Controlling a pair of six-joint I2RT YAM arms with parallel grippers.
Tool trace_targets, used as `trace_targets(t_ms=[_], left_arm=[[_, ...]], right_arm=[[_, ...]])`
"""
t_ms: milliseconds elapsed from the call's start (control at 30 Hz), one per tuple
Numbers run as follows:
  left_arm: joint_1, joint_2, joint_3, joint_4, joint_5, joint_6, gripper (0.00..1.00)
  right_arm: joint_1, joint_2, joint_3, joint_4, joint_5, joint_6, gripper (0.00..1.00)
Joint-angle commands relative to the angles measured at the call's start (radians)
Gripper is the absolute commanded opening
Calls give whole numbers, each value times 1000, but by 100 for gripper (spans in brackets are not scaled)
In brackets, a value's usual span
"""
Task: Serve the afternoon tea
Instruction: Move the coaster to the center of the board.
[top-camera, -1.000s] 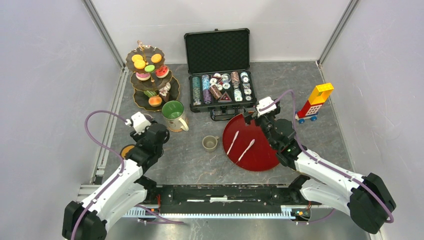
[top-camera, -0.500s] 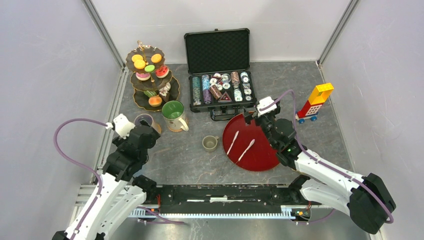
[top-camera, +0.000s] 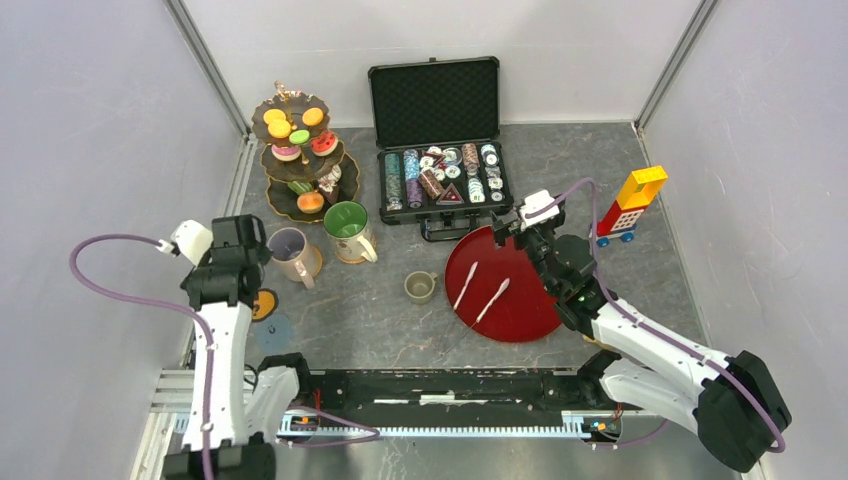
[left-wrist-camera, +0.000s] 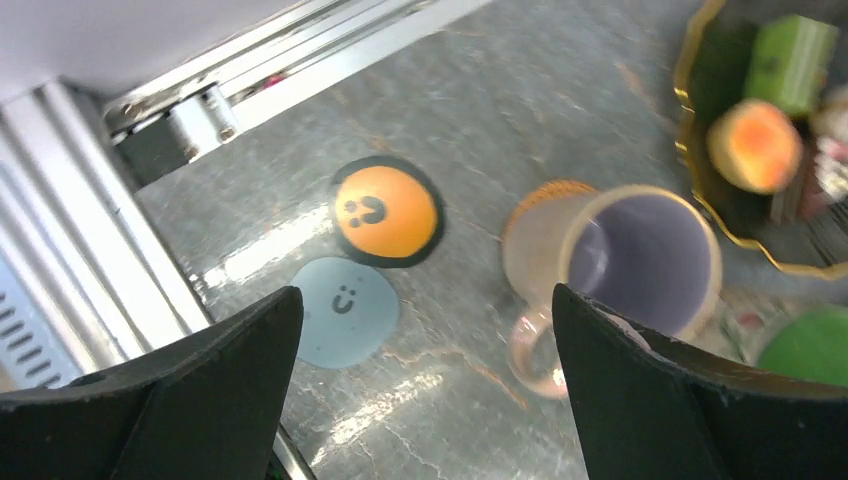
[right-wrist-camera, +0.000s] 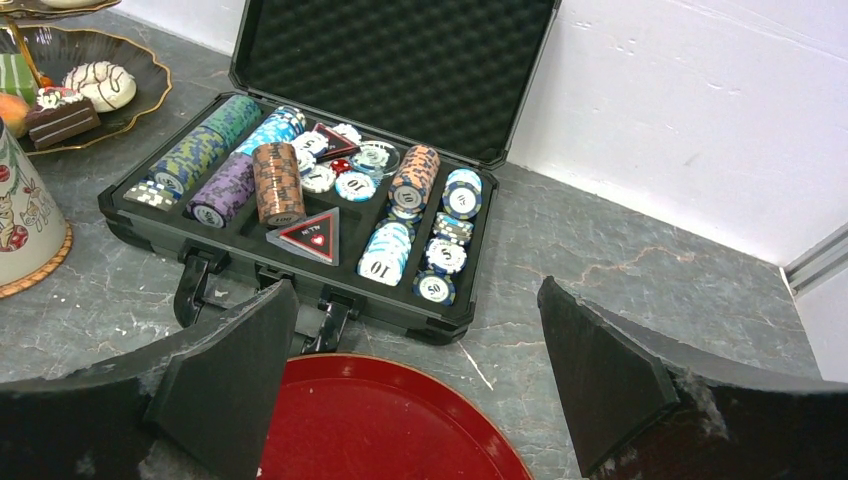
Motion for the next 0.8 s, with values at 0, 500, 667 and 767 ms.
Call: trace_targets(t_ms=[0, 500, 667, 767], left_arm=[[255, 85, -72, 104, 165, 57, 100], [412, 119, -344, 269, 255, -199, 100], [437, 177, -372, 303, 278, -236, 100], [456, 226, -386, 316, 324, -257, 100]], right_arm=[[-9, -25, -8, 11, -14, 7, 98], [-7, -3, 10, -8, -20, 3, 98], [-5, -10, 8, -10, -13, -1, 98], [-5, -9, 7, -11, -7, -4, 98]])
